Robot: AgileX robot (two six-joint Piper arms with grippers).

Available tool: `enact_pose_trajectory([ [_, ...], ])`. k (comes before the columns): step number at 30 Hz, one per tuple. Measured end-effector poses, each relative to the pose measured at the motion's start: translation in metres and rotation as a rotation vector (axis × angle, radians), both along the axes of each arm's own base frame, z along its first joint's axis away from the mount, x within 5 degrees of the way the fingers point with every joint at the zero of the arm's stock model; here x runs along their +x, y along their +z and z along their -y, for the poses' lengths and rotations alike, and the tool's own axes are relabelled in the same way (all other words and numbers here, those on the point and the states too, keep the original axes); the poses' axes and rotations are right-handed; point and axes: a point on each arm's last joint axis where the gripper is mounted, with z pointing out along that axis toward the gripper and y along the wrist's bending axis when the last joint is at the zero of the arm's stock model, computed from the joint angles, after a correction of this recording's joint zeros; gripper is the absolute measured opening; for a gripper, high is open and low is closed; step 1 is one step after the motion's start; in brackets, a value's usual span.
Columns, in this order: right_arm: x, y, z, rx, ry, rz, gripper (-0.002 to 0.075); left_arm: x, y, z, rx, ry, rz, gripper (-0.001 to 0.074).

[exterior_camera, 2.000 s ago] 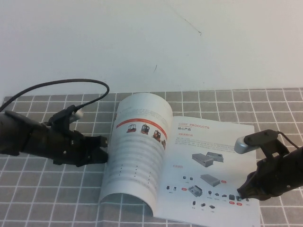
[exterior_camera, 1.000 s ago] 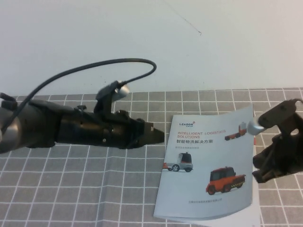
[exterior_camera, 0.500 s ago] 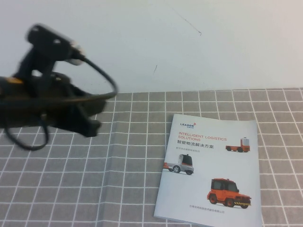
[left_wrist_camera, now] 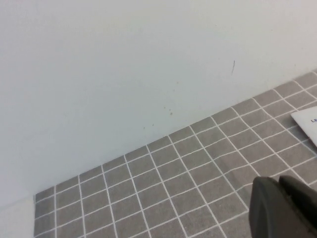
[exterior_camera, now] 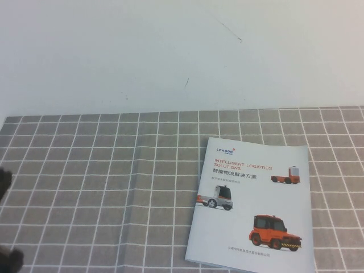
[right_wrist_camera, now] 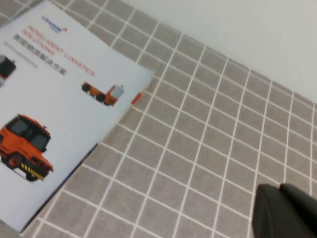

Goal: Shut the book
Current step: 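Close the open booklet and leave it lying on the table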

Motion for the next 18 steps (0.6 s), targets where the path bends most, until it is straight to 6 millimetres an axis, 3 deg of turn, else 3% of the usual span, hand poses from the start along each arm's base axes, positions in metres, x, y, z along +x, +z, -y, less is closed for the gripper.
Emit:
enact_pose_trajectory([
  [6, -0.025, -0.030, 0.003, 0.077, 0.045, 0.177, -0.0002, -0.029, -0.057, -0.008, -0.030, 0.002, 0.153, -0.0004],
  [12, -0.044, -0.052, 0.004, 0.138, 0.090, 0.394, -0.0002, -0.045, -0.075, -0.012, -0.038, -0.006, 0.392, -0.0004],
  [18, -0.053, -0.054, 0.004, 0.180, 0.121, 0.563, -0.0002, -0.046, -0.080, -0.012, -0.028, -0.010, 0.416, -0.0004],
])
